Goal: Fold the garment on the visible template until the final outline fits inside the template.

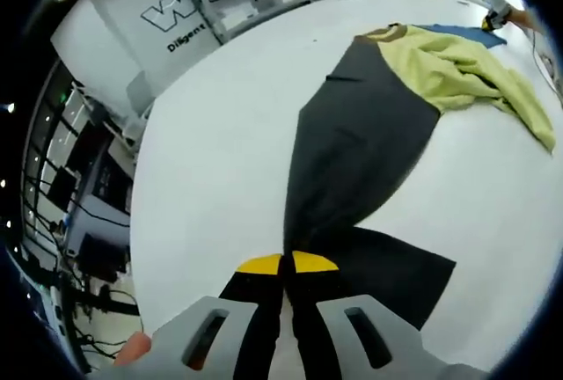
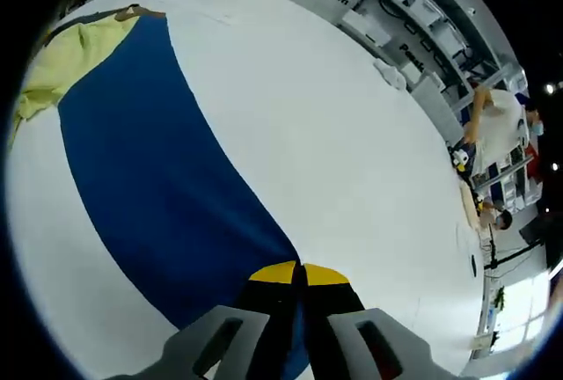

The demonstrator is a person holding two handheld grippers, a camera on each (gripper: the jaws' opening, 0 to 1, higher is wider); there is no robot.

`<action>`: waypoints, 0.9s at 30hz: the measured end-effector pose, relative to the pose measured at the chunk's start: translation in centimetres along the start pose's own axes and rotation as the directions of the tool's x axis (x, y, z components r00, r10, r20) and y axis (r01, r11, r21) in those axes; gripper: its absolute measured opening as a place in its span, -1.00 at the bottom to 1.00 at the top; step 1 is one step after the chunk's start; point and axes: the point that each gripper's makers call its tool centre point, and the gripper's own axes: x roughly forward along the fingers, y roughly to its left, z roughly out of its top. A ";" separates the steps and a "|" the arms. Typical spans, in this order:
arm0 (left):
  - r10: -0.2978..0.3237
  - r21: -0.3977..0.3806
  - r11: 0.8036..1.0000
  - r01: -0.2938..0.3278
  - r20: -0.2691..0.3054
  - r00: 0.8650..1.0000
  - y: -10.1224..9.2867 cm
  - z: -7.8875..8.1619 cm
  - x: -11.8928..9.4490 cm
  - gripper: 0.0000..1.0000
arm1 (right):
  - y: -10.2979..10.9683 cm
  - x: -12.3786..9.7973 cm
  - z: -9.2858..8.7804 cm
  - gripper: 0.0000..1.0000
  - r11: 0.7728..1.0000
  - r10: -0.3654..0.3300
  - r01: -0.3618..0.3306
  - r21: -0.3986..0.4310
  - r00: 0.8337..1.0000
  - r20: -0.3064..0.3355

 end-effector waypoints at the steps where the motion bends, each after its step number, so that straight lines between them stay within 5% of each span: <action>1: 0.000 -0.001 1.000 0.000 0.002 1.000 0.0 0.0 0.0 -1.00 | 0.0 0.0 0.0 -1.00 1.000 0.001 -0.001 0.001 1.000 0.003; 12: 0.002 -0.024 1.000 -0.002 0.022 1.000 0.0 0.1 -0.1 -1.00 | -0.3 0.0 -0.1 -1.00 0.999 0.000 -0.001 0.036 1.000 0.018; 18: -0.007 -0.031 1.000 0.008 0.028 1.000 -0.1 0.1 0.0 -0.99 | -0.6 -0.3 -0.1 -0.84 0.999 -0.014 0.013 0.048 1.000 0.024; 27: 0.048 -0.069 0.997 -0.044 0.050 0.998 1.0 0.7 -0.3 -0.51 | -1.8 -1.0 0.5 -0.68 0.996 -0.063 0.060 0.065 0.996 0.058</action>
